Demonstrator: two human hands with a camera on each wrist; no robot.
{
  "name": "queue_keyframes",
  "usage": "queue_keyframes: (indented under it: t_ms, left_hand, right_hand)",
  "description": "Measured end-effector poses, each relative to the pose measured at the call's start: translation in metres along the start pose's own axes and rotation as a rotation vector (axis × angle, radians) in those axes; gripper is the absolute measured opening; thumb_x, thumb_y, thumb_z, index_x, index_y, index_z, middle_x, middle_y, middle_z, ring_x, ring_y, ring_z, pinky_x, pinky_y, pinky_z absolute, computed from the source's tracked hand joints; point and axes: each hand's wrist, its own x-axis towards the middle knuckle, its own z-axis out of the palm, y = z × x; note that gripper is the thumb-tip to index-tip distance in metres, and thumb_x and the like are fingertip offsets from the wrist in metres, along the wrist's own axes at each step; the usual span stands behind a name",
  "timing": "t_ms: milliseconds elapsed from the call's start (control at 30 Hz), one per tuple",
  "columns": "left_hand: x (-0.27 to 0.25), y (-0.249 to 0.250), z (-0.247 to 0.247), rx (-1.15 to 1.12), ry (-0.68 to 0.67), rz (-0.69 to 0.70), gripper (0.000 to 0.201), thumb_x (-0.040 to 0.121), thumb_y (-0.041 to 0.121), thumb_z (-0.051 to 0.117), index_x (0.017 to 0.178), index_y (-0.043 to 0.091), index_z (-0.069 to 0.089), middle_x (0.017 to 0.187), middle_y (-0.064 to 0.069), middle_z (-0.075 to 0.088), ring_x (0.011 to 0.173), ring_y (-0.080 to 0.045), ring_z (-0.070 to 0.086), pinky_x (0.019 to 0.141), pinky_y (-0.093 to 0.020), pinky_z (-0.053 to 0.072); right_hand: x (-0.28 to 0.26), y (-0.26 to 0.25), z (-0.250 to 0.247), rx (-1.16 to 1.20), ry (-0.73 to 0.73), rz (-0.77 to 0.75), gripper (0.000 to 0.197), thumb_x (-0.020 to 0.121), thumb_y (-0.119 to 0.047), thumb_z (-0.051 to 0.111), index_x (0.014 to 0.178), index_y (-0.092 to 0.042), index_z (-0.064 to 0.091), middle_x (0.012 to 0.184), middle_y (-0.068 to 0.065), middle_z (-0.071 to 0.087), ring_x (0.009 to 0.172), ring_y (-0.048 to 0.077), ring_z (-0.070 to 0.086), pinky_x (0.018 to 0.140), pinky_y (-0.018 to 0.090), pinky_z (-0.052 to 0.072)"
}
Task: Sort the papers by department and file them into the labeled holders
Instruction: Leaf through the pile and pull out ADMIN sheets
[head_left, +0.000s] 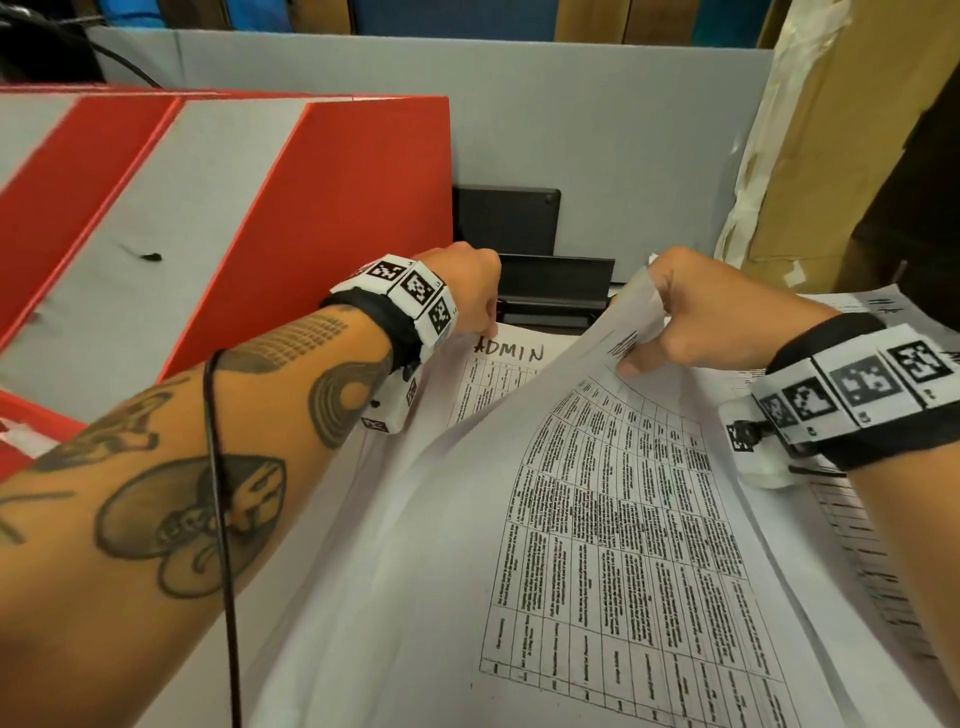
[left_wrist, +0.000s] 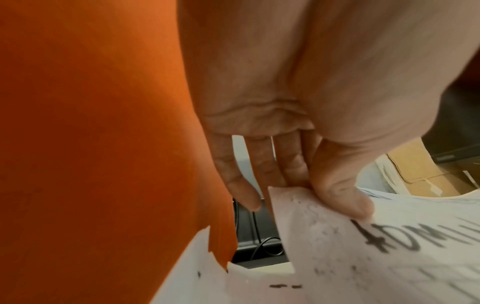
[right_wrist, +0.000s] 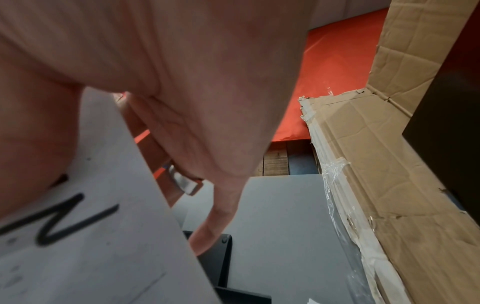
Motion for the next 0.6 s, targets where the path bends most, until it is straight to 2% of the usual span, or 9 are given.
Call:
queue_keyframes:
  t_ms: [67,133,233,300,367,400,467,533,600]
  left_hand:
    - [-0.003,0.003,-0.004,0.009,0.038,-0.016,0.029,0.082,0.027,0.084,0.109,0.019,0.077,0.097,-0.004,0.072,0.084,-0.027,0.068,0.078,-0.043,0.062]
    - [-0.007,0.009,-0.012,0.019,0.092,-0.033,0.033,0.079,0.024,0.085,0.11,0.018,0.077,0.091,-0.005,0.069,0.077,-0.029,0.066,0.074,-0.044,0.062]
    - [-0.015,0.015,-0.028,-0.085,0.149,0.037,0.01,0.079,0.021,0.082,0.088,0.022,0.079,0.082,-0.001,0.072,0.071,-0.023,0.068,0.069,-0.037,0.061]
    - [-0.019,0.018,-0.04,-0.194,0.113,0.163,0.014,0.079,0.013,0.077,0.075,0.026,0.077,0.072,0.01,0.075,0.069,-0.012,0.071,0.069,-0.031,0.061]
    - [-0.023,0.021,-0.05,-0.325,-0.001,0.286,0.023,0.08,0.003,0.074,0.083,0.024,0.081,0.073,0.013,0.077,0.074,-0.008,0.075,0.075,-0.026,0.062]
    - [-0.025,0.023,-0.053,-0.409,-0.075,0.348,0.022,0.083,0.002,0.074,0.091,0.021,0.083,0.079,0.008,0.079,0.076,-0.009,0.075,0.077,-0.025,0.062]
    - [-0.031,0.027,-0.055,-0.634,-0.219,0.439,0.012,0.096,0.015,0.07,0.103,0.015,0.08,0.089,-0.004,0.081,0.08,-0.013,0.075,0.082,-0.028,0.062]
    - [-0.029,0.024,-0.05,-0.906,-0.294,0.39,0.029,0.107,0.03,0.051,0.109,0.014,0.075,0.091,-0.01,0.08,0.079,-0.018,0.076,0.081,-0.035,0.062]
    - [-0.018,0.014,-0.039,-0.998,-0.213,0.237,0.039,0.11,0.037,0.044,0.111,0.01,0.072,0.092,-0.011,0.08,0.079,-0.02,0.078,0.08,-0.038,0.062]
  right_hand:
    - [-0.001,-0.001,-0.005,-0.012,0.018,0.019,0.027,0.075,-0.002,0.088,0.094,-0.021,0.083,0.092,-0.012,0.08,0.089,0.009,0.077,0.089,0.042,0.061]
    - [0.0,0.001,-0.007,-0.032,0.027,0.052,0.024,0.077,-0.007,0.087,0.091,-0.026,0.082,0.094,-0.014,0.08,0.09,0.01,0.077,0.089,0.045,0.061]
    - [0.004,0.007,-0.004,-0.108,0.051,0.096,0.021,0.081,-0.017,0.085,0.097,-0.029,0.078,0.098,-0.015,0.079,0.093,0.011,0.076,0.088,0.043,0.061]
    - [0.006,0.009,0.002,-0.167,0.079,0.088,0.028,0.082,-0.021,0.085,0.104,-0.03,0.07,0.105,-0.017,0.074,0.098,0.011,0.072,0.087,0.034,0.057]
    - [0.007,0.009,0.006,-0.207,0.104,0.043,0.039,0.079,-0.018,0.087,0.104,-0.036,0.063,0.108,-0.017,0.07,0.098,0.009,0.069,0.082,0.027,0.052]
    - [0.007,0.008,0.007,-0.206,0.123,0.036,0.039,0.076,-0.015,0.089,0.097,-0.037,0.065,0.103,-0.014,0.072,0.093,0.008,0.069,0.078,0.027,0.051]
    - [0.005,0.01,0.005,-0.173,0.188,0.039,0.042,0.068,-0.005,0.092,0.078,-0.033,0.063,0.083,-0.01,0.071,0.077,0.003,0.067,0.067,0.025,0.048]
    - [0.003,0.011,0.001,-0.073,0.213,0.03,0.052,0.061,0.004,0.091,0.082,-0.031,0.059,0.075,-0.016,0.068,0.066,-0.005,0.061,0.063,0.025,0.046]
    - [0.0,0.014,-0.002,-0.021,0.166,-0.012,0.061,0.059,0.01,0.089,0.095,-0.03,0.062,0.076,-0.02,0.066,0.066,-0.002,0.06,0.064,0.033,0.049]
